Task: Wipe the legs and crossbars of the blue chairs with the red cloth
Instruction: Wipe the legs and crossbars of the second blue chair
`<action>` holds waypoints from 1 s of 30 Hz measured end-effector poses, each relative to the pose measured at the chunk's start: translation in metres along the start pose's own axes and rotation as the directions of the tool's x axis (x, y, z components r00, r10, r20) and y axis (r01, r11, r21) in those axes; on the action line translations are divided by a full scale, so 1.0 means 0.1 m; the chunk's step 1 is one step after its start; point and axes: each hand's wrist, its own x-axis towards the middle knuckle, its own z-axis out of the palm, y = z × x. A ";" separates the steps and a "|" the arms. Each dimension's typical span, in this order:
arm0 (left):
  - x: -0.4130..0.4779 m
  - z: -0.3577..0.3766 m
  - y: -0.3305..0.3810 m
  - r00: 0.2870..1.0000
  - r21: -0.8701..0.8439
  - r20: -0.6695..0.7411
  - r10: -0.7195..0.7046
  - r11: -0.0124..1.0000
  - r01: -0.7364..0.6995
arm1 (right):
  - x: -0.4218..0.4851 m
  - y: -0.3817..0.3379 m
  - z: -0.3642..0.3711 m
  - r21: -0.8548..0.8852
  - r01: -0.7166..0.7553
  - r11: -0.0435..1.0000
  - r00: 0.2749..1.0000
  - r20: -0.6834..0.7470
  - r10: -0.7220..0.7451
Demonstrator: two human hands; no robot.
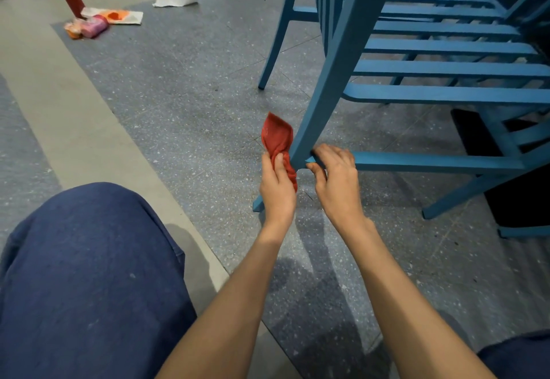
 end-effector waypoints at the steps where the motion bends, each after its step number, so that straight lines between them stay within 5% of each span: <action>1: 0.04 -0.03 -0.05 0.998 0.026 0.020 -0.057 0.998 0.057 | 0.00 0.00 0.00 0.001 0.000 1.000 1.000 0.000 0.000; 5: 0.27 -0.07 0.03 0.976 0.091 0.108 -0.187 0.980 0.178 | 0.01 -0.01 -0.02 0.015 -0.013 1.000 1.000 0.002 0.013; 14: -0.11 0.08 0.22 0.989 -0.066 -0.028 0.148 0.987 -0.150 | 0.01 0.01 -0.02 0.018 -0.005 1.000 1.000 0.021 0.005; 20: 0.15 -0.11 -0.44 0.972 0.078 0.042 -0.233 0.970 0.229 | 0.00 -0.04 -0.04 0.025 -0.024 0.999 1.000 0.011 0.024; 23: 0.20 -0.13 -0.42 0.952 0.099 0.033 -0.303 0.949 0.299 | 0.00 -0.06 -0.06 0.039 -0.016 0.999 1.000 -0.009 0.017; 30: -0.08 0.09 -0.30 0.993 -0.051 -0.111 -0.049 0.998 0.043 | -0.01 -0.03 -0.01 0.031 0.010 0.999 0.999 -0.042 -0.009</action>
